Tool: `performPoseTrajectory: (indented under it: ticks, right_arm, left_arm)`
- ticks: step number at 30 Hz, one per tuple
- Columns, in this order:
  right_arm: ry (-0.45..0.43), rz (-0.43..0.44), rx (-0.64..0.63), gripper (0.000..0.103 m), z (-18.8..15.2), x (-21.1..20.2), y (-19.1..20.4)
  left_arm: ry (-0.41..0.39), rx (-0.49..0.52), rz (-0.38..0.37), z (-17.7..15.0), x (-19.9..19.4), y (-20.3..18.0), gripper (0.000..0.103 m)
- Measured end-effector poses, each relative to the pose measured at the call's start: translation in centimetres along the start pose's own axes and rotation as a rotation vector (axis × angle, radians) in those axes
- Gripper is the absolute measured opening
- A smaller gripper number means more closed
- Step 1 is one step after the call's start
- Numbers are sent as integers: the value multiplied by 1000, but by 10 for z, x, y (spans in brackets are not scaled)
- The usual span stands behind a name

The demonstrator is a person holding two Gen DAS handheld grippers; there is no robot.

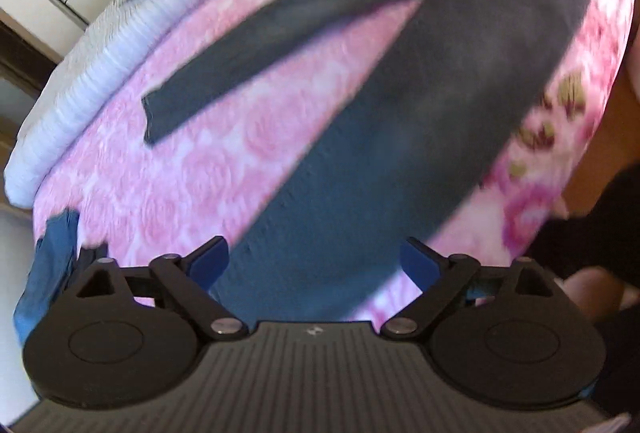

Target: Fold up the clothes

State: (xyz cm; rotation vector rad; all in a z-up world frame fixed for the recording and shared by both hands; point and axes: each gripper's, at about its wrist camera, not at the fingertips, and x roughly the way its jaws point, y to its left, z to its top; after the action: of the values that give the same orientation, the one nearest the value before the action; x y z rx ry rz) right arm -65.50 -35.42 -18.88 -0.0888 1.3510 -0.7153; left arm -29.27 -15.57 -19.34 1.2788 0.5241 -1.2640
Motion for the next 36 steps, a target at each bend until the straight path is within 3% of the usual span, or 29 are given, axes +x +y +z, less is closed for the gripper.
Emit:
performPoseTrajectory:
  ticks: [2,8,11,15,21,22,26,29,36]
  right_arm:
    - [2,22,-52,72,-9,16,-8]
    - [-19,27,-152,72,-15,55,-11]
    - [-29,19,-196,72,-17,74,-9]
    - [-53,9,-239,72,-16,88,1]
    - [-95,-24,-270,72,-16,103,28]
    - [-102,-31,-276,72,-16,105,33]
    - [-136,-81,-310,72,-26,114,44]
    - [-134,-102,-389,72,-47,124,47]
    - [-163,-209,-653,72,-109,170,41]
  left_arm:
    - [37,17,38,-12,5,-17,80]
    - [117,100,136,-42,52,-54,79]
    - [104,163,189,-51,82,-62,78]
    - [44,244,208,-54,113,-71,68]
    - [-42,356,269,-68,125,-73,67]
    - [-38,350,280,-70,126,-69,65]
    - [9,337,308,-77,136,-55,38]
    - [17,354,281,-76,137,-59,15]
    - [86,232,242,-62,140,-52,12]
